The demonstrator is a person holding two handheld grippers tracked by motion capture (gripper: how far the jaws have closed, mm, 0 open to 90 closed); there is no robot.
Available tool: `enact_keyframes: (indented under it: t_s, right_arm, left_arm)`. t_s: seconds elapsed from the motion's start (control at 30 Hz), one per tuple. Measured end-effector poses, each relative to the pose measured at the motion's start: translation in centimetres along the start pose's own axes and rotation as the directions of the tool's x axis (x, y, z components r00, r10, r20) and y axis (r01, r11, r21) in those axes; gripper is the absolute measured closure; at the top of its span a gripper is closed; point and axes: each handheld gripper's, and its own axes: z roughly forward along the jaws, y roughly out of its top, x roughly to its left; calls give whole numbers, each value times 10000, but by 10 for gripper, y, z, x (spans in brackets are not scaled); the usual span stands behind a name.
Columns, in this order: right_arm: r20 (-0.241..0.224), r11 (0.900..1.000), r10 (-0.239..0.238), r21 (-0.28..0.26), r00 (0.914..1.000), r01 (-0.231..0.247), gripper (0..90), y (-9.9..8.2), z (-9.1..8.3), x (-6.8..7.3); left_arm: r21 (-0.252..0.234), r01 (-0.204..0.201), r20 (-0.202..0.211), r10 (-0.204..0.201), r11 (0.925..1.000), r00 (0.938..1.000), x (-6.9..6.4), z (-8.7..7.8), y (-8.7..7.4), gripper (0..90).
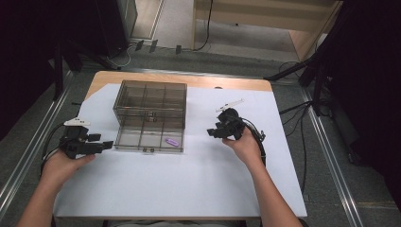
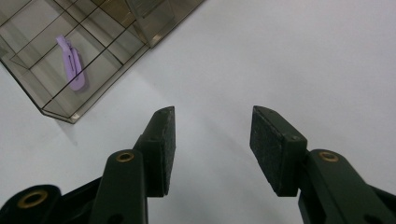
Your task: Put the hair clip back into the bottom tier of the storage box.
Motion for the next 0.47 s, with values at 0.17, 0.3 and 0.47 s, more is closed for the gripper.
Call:
enact_keyframes:
  t_s: [0.17, 0.3, 0.47]
  right_arm:
    - [-2, 10000, 81, 33, 10000, -81, 515, -1, -1, -1]
    - [9, 10000, 59, 47, 10000, -59, 512, -1, 0, -1]
    - [-12, 10000, 72, 51, 10000, -72, 508, -2, 0, -1]
  left_arm:
    - [18, -4, -16, 4, 10000, 10000, 0, 0, 0, 347]
    - [58, -13, -15, 13, 10000, 10000, 0, 0, 0, 347]
    - [34, 7, -31, -6, 10000, 10000, 0, 0, 0, 347]
